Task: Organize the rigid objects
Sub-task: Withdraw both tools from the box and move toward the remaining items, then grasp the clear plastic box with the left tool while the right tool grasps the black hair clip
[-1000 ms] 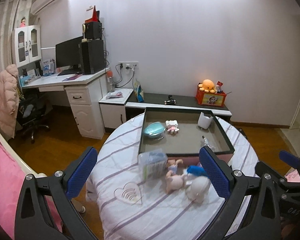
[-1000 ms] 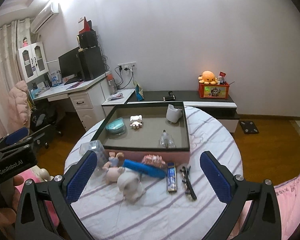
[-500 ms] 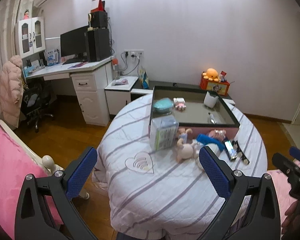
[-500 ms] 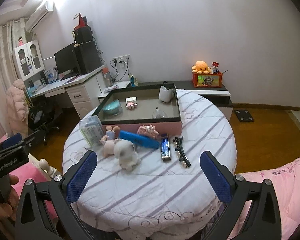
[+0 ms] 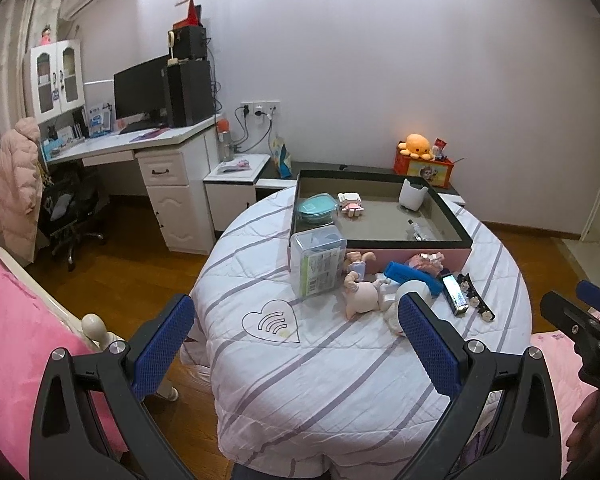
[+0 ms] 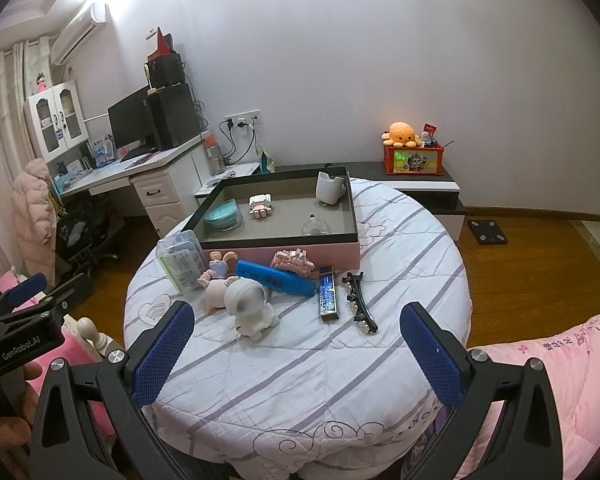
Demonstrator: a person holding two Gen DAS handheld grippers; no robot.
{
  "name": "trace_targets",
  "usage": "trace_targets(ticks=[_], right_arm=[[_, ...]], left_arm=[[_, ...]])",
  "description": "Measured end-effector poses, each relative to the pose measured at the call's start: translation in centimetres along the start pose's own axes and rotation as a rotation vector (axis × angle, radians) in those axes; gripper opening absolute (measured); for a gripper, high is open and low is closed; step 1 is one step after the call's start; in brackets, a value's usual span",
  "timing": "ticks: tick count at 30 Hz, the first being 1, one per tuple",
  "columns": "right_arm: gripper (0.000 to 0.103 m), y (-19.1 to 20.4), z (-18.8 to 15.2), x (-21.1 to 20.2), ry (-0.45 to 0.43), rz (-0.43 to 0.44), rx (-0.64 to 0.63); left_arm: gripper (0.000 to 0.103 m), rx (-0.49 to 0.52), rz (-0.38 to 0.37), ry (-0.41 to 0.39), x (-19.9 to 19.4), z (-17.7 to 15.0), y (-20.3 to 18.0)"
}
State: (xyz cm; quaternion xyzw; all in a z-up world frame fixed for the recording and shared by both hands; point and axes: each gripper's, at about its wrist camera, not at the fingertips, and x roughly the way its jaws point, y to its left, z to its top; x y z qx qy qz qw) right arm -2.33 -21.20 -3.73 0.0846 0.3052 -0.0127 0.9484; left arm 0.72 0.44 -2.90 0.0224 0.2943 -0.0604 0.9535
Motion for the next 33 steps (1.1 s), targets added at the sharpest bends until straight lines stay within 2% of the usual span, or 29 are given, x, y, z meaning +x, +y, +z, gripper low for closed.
trace_targets(ticks=[9, 24, 33], right_arm=[[0.103, -0.8, -0.3, 1.4, 0.040, -0.021, 0.005], [0.103, -5.0, -1.7, 9.8, 0.194, -0.117, 0.035], [0.103, -6.1, -1.9, 13.8, 0.245, -0.146, 0.005]], left_arm=[[0.103, -0.024, 0.008, 0.044, 3.1, -0.6, 0.6], [0.103, -0.037, 0.009, 0.137, 13.9, 0.5, -0.3], [0.103, -0.067, 0.055, 0.176, 18.9, 1.3, -1.5]])
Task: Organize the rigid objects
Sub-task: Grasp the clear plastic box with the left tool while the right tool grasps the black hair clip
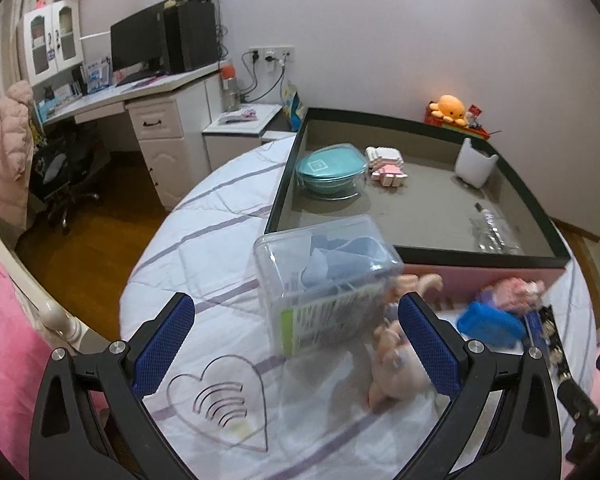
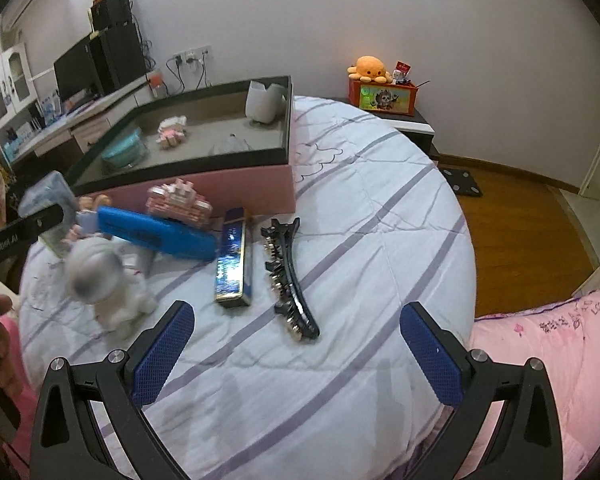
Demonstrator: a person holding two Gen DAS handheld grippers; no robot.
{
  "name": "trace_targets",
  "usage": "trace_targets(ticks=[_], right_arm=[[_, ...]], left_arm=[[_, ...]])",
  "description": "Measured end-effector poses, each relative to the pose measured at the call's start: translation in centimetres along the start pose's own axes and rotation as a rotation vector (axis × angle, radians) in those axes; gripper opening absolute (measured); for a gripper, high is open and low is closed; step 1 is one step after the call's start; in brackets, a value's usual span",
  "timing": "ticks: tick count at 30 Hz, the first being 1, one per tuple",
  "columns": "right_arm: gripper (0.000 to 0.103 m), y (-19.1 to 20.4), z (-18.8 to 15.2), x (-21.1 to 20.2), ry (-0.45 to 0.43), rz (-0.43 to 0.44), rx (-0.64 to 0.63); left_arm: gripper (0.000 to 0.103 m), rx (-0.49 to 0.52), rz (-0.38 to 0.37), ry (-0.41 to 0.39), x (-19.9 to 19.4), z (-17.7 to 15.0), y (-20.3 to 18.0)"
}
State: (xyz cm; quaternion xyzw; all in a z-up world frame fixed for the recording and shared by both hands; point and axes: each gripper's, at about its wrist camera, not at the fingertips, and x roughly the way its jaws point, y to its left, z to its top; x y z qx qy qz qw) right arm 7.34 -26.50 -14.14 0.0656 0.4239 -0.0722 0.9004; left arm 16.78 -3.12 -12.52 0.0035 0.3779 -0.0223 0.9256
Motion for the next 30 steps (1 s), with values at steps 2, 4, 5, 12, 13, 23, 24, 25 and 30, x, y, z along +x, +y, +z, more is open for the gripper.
trace_targets(ticks=[2, 4, 5, 12, 13, 23, 24, 25, 30], right_arm=[[0.103, -0.1, 0.0, 0.6, 0.010, -0.001, -0.002], [0.101, -0.2, 0.0, 1.2, 0.020, 0.000, -0.006], [0.098, -0.3, 0.0, 1.4, 0.026, -0.001, -0.010], [0.090, -0.8, 0.1, 2.6, 0.048, 0.006, -0.027], [0.090, -0.7, 0.1, 2.7, 0.046, 0.005, -0.039], [0.072, -1.4, 0.6, 2.6, 0.054, 0.015, -0.052], [0.072, -1.2, 0.6, 2.9, 0.053, 0.013, -0.059], [0.069, -1.0, 0.7, 3.1, 0.049, 0.009, -0.067], [0.036, -0.4, 1.3, 3.5, 0.029, 0.012, -0.087]], left_arm=[[0.103, -0.023, 0.004, 0.008, 0.9, 0.1, 0.1], [0.102, -0.045, 0.007, 0.003, 1.3, 0.2, 0.4], [0.102, -0.056, 0.004, 0.005, 1.6, 0.2, 0.5], [0.070, -0.087, -0.068, 0.021, 2.5, -0.1, 1.0], [0.066, -0.085, -0.077, 0.017, 2.4, -0.2, 0.9], [0.066, -0.073, -0.094, 0.005, 1.6, -0.6, 1.2], [0.066, -0.067, -0.089, 0.003, 1.5, -0.6, 1.1], [0.066, -0.057, -0.085, -0.001, 1.3, -0.6, 1.0], [0.066, -0.027, -0.069, -0.010, 0.4, -0.9, 0.8]])
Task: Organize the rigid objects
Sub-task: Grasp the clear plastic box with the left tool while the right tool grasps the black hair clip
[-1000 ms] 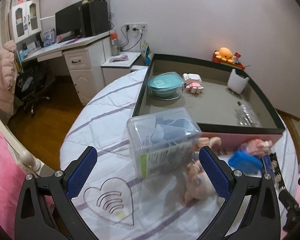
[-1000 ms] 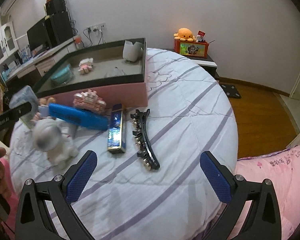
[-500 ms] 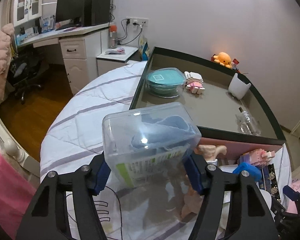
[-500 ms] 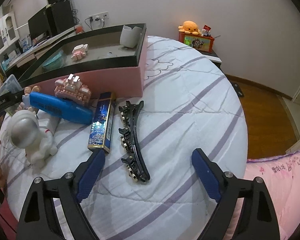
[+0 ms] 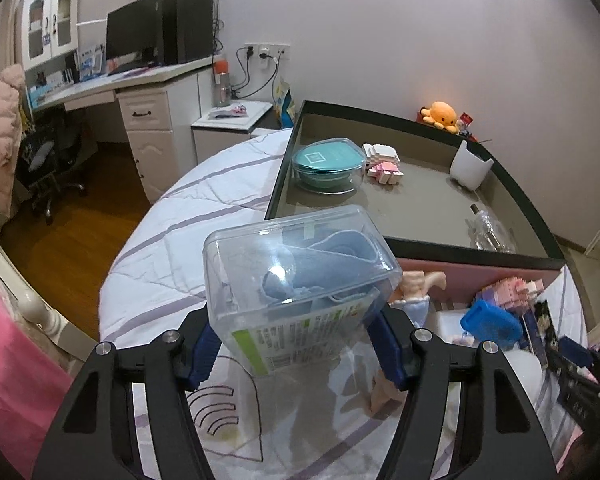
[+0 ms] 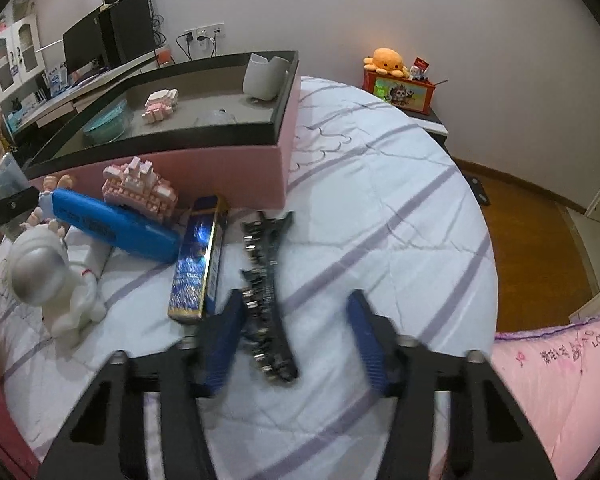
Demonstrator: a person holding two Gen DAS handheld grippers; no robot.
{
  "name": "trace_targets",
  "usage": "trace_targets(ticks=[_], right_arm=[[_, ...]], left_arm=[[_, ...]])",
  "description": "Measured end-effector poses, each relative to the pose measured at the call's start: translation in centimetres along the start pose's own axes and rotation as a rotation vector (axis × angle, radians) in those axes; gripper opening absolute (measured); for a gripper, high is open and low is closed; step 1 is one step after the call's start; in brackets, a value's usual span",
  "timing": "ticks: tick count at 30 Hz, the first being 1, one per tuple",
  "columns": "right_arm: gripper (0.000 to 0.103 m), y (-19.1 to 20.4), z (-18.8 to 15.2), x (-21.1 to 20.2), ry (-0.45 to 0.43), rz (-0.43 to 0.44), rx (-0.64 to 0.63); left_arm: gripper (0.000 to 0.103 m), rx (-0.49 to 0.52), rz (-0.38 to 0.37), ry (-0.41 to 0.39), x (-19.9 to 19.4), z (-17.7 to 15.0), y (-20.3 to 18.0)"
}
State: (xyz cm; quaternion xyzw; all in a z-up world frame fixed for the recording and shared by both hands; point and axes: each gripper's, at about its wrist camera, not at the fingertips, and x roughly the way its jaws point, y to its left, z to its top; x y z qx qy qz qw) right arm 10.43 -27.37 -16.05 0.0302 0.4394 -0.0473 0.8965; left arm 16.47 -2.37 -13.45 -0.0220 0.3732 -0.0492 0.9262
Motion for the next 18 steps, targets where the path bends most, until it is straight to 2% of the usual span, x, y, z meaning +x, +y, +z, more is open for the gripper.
trace_targets(ticks=[1, 2, 9, 16, 18], right_arm=[[0.023, 0.3, 0.1, -0.1, -0.001, 0.004, -0.008], [0.020, 0.5, 0.2, -0.2, -0.001, 0.004, -0.013], [0.020, 0.5, -0.1, -2.0, -0.024, 0.040, 0.014], [0.020, 0.5, 0.7, -5.9, -0.087, 0.095, 0.037], [0.012, 0.6, 1.1, -7.0, -0.111, 0.114, 0.036]], left_arm=[[0.066, 0.004, 0.001, -0.001, -0.3, -0.1, 0.0], [0.066, 0.006, 0.001, -0.002, -0.5, -0.1, 0.1], [0.066, 0.023, 0.008, -0.024, -2.2, 0.0, 0.4], [0.066, 0.044, -0.005, -0.065, -4.3, 1.0, 0.2], [0.066, 0.048, -0.011, -0.078, -4.9, 1.6, 0.1]])
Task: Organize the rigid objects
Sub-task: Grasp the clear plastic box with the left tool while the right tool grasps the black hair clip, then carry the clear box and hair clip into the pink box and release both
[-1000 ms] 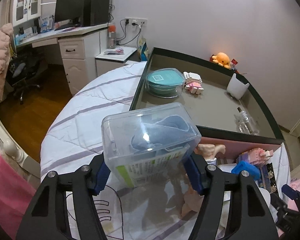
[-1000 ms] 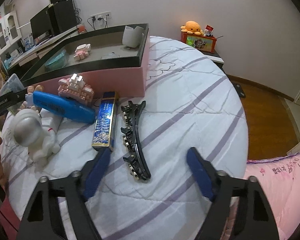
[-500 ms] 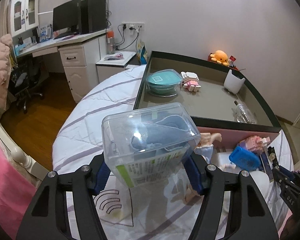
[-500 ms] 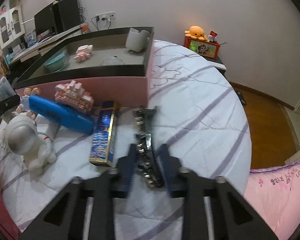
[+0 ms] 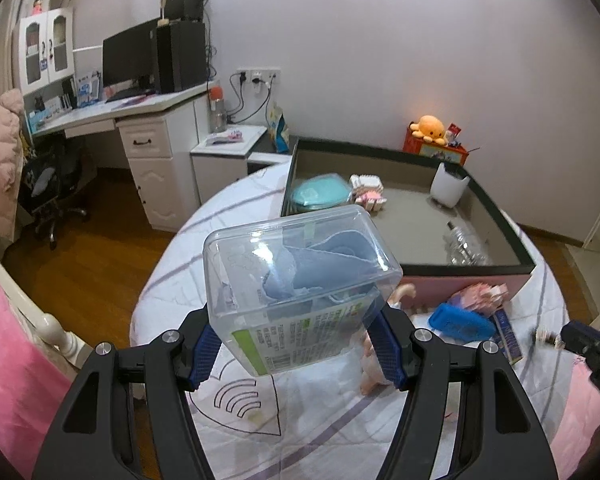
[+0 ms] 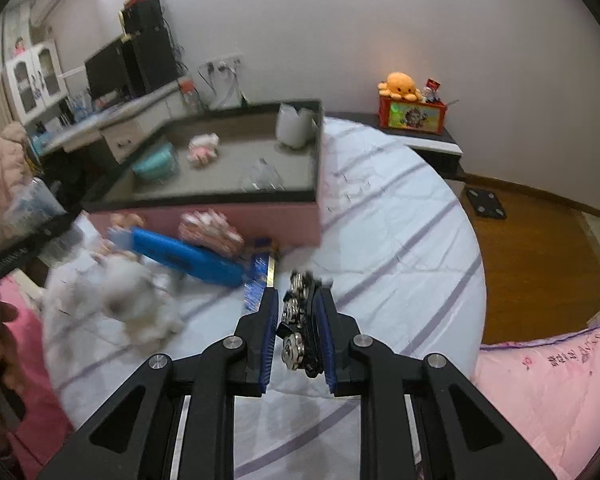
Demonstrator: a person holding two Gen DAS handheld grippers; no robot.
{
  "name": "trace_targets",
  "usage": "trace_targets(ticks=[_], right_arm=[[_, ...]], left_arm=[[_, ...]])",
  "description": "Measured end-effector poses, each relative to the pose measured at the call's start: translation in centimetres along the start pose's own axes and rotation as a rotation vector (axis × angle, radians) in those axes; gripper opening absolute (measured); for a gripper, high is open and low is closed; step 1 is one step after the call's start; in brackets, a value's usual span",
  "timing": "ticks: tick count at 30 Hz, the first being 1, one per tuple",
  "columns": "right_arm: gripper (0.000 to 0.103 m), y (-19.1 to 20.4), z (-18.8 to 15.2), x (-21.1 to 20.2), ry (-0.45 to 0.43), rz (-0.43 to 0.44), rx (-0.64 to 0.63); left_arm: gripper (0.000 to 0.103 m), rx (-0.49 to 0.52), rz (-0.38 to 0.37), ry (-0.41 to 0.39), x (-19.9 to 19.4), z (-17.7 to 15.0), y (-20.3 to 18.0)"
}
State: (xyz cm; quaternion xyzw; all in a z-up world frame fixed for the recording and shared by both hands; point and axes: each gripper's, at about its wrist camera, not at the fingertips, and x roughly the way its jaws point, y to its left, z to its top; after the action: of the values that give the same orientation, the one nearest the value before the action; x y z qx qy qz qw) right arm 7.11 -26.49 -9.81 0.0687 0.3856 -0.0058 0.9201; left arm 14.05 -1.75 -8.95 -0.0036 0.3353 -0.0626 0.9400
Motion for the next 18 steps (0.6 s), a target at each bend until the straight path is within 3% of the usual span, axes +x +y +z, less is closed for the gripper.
trace_targets(ticks=[5, 14, 15, 17, 18], right_arm=[[0.011, 1.4, 2.3, -1.5, -0.053, -0.005, -0.054], [0.012, 0.8, 1.5, 0.2, 0.003, -0.001, -0.038], [0.015, 0.6, 1.1, 0.3, 0.019, 0.004, -0.027], [0.044, 0.4, -0.7, 0.6, 0.056, -0.028, -0.019], [0.049, 0.4, -1.5, 0.7, 0.072, -0.036, -0.008]], left_arm=[[0.066, 0.017, -0.003, -0.043, -0.9, 1.7, -0.3], [0.066, 0.024, -0.022, -0.049, -1.1, 2.1, -0.8], [0.066, 0.027, -0.023, -0.047, -1.0, 2.0, -0.8], [0.066, 0.033, -0.022, -0.042, -0.8, 1.8, -1.0], [0.066, 0.032, -0.023, -0.035, -0.6, 1.6, -1.1]])
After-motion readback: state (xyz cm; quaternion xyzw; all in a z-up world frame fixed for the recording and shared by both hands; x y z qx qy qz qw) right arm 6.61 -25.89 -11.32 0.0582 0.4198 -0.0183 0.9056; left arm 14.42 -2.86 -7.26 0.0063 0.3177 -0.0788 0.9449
